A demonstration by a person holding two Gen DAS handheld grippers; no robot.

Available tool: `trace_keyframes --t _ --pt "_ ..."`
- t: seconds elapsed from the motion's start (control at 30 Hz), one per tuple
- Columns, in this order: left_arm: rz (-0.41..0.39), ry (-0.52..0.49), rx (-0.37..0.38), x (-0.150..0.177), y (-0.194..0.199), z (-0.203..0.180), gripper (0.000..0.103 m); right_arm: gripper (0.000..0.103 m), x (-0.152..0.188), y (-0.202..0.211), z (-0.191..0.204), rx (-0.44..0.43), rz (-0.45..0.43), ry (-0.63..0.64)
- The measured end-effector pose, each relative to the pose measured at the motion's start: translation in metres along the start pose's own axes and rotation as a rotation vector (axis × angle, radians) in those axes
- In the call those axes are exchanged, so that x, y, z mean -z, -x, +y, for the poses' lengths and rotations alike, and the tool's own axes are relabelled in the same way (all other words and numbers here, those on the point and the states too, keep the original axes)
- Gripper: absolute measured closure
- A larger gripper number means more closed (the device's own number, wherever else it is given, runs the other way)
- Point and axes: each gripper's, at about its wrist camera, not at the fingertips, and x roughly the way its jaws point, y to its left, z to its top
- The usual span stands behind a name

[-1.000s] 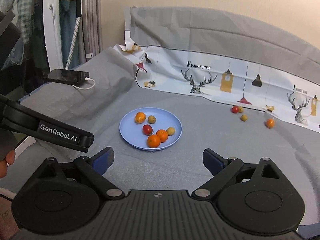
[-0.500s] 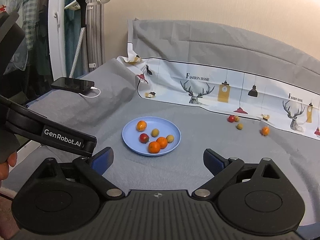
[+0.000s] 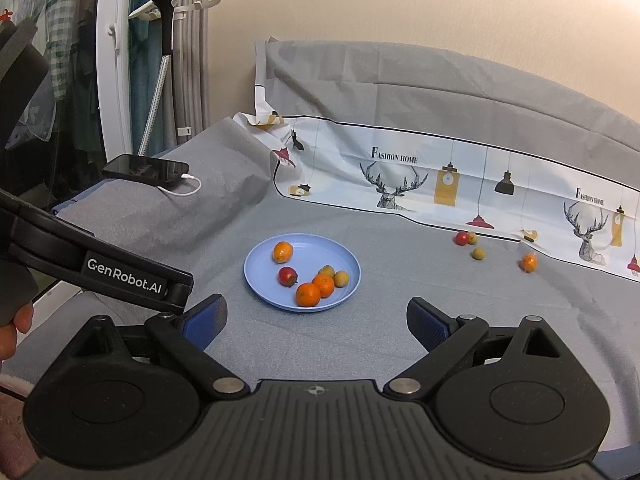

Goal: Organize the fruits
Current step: 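Raise both open tools away from the blue plate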

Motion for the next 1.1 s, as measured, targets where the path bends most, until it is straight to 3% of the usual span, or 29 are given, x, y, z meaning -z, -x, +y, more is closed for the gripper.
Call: trace_keyframes --t 0.63,1.1 --pt "0.008 -0.004 0.002 0.002 -0.008 0.000 0.000 0.006 -0.002 -0.006 -0.001 -0.001 0.019 0.002" --pt "0.093 -0.030 -0.012 -0.008 -0.048 -0.003 0.000 0.006 0.002 -0.041 -0.010 -0.013 0.099 -0.039"
